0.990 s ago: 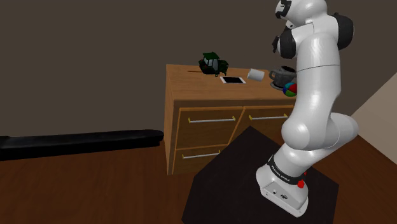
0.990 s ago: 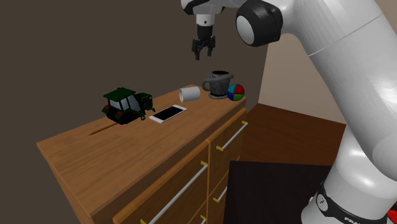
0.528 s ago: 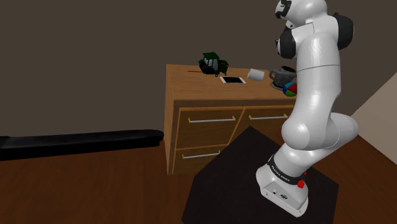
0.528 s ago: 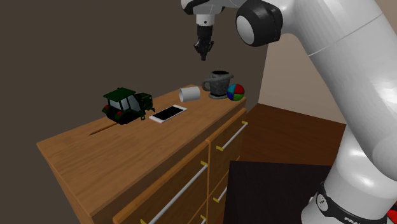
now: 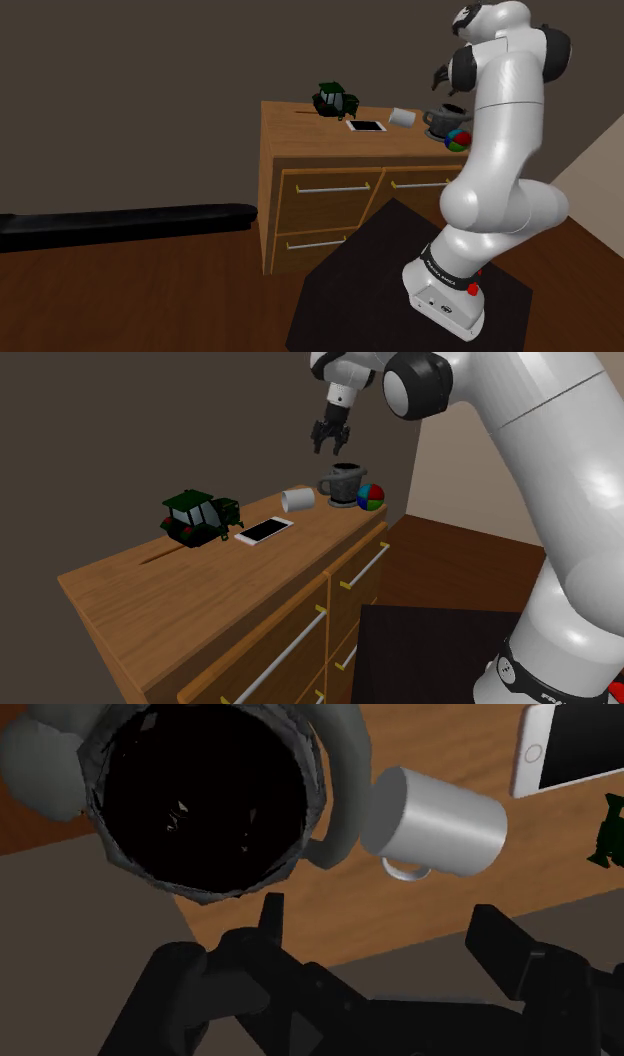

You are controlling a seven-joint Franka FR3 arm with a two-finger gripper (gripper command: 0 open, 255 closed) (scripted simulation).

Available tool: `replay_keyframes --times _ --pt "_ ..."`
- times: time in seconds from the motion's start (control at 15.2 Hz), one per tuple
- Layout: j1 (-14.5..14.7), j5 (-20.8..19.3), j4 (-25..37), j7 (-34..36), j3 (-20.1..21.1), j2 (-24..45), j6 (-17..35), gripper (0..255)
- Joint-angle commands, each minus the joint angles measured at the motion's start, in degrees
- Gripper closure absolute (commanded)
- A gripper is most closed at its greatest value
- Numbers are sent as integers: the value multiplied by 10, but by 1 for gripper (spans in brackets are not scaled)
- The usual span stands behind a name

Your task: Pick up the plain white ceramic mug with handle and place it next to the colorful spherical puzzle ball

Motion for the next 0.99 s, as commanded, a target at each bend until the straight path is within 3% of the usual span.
replay_keyframes --times 0.0,0.4,0.46,0.53,0.92 --pt "-46 83 -38 -4 33 -8 -4 0" --pt "-155 339 -184 -44 125 -3 -26 0" --pt "-135 323 -147 -34 103 -50 -15 0" --pt "-130 327 -147 -34 95 -48 -18 0" --pt "-167 472 -235 -62 131 -5 -58 0"
